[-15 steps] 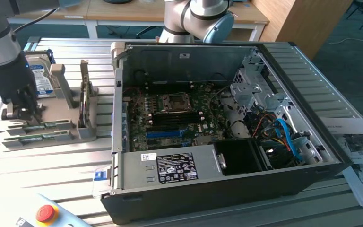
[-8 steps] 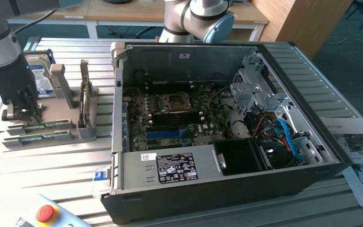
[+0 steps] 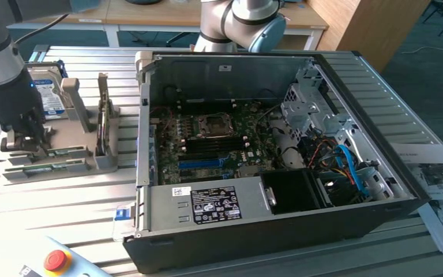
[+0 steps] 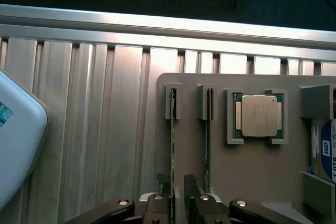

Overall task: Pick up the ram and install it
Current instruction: 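Pick up the ram and move it above insertion slot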

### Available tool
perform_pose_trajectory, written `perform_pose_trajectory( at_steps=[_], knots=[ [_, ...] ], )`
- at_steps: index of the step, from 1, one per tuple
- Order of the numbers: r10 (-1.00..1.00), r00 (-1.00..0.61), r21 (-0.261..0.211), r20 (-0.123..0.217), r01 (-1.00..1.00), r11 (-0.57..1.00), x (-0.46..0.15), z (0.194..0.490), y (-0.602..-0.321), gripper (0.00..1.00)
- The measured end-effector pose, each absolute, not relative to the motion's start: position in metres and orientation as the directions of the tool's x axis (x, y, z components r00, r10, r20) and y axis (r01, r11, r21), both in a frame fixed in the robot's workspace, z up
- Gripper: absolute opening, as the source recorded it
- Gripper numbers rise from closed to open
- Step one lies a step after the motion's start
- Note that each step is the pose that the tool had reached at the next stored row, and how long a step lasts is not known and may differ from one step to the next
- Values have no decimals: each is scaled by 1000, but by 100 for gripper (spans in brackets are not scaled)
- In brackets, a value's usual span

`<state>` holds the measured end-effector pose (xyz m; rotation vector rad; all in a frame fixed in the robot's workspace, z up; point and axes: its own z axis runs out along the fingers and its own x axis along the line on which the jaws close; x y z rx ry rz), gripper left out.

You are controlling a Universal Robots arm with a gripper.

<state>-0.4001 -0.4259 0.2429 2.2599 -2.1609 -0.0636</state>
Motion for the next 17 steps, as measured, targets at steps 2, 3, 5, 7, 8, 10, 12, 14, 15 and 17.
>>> perform_pose_trajectory(
  at_steps=[2,3,5,7,8,10,12,14,15,17],
  knots=[
    [-999,44,38,-20,-998,-45,-399,243,-426,25],
    [-999,44,39,-20,-998,-45,-397,243,-427,25],
    [-999,45,40,-20,-998,-45,-393,243,-427,25],
    [-999,45,40,-20,-998,-45,-390,243,-428,25],
    [-999,45,40,-20,-998,-45,-390,243,-428,25],
    [-999,45,40,-20,-998,-45,-390,243,-428,25],
    [-999,45,40,-20,-998,-45,-390,242,-428,25],
    [-999,45,40,-20,-998,-45,-390,239,-428,25],
    [-999,45,40,-20,-998,-45,-390,237,-428,25],
    [-999,45,40,-20,-998,-45,-390,234,-428,25]
  ],
)
